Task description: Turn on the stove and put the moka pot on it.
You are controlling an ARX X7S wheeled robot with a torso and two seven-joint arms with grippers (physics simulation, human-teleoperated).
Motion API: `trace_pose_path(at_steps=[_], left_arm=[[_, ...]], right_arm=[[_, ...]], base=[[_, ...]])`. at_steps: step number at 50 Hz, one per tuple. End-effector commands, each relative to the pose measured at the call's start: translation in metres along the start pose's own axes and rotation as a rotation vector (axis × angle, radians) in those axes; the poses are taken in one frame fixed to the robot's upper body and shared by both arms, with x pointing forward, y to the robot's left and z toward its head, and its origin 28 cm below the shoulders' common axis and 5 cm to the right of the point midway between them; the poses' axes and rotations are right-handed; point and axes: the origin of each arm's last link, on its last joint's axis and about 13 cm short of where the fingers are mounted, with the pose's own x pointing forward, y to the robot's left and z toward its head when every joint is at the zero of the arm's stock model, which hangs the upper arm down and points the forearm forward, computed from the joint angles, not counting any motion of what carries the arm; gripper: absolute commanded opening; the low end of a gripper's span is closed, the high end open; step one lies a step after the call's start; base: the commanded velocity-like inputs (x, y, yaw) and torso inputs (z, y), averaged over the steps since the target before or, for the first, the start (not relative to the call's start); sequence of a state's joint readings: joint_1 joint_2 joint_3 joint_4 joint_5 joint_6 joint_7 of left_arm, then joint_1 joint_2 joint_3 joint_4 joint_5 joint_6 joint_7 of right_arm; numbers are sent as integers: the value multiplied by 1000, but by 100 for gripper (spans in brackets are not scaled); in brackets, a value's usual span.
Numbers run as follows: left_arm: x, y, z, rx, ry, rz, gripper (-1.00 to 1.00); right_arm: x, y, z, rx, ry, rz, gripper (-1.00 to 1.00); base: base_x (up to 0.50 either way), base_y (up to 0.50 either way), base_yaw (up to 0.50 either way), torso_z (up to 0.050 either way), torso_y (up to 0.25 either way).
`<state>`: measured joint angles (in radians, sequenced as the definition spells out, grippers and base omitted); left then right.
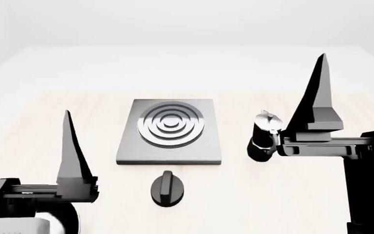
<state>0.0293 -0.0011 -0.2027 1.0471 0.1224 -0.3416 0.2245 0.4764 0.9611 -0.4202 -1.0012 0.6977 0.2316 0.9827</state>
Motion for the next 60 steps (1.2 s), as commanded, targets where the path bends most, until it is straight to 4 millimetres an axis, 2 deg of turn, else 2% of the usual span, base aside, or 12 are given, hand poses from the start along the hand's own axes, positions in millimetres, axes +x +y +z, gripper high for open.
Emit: trace_pose_path(at_steps=[1,7,17,27,31,39,46,49,60], left_arm=[[14,-2,-10,-94,138,-50,100],[18,-4,-17,-139,268,-90,100],[18,-15,-52,-212,452,-164,100],[11,-28,-80,-194,629,-235,100],[8,-34,-90,-224,671,-259,100],[0,-42,-109,-260,749,-301,100],[-10,-50,-127,-292,817,-336,100],[-14,-55,-134,-301,846,-360,100],[-24,-67,-145,-333,899,-413,100]], right_arm=[[0,1,2,2,-2,4,100],[1,0,4,3,-9,3,100],[-1,0,4,8,-23,2,100],[-1,1,2,10,-29,4,100],[3,0,9,9,-33,5,100],[-1,1,3,9,-32,5,100],[2,1,8,10,-31,6,100],[-2,1,2,12,-28,6,100],[0,2,5,13,-25,8,100]], base=[[0,0,0,0,0],[0,0,0,0,0],[0,0,0,0,0],[0,0,0,0,0],[0,0,0,0,0],[0,0,0,0,0],[0,0,0,0,0],[0,0,0,0,0],[0,0,0,0,0]])
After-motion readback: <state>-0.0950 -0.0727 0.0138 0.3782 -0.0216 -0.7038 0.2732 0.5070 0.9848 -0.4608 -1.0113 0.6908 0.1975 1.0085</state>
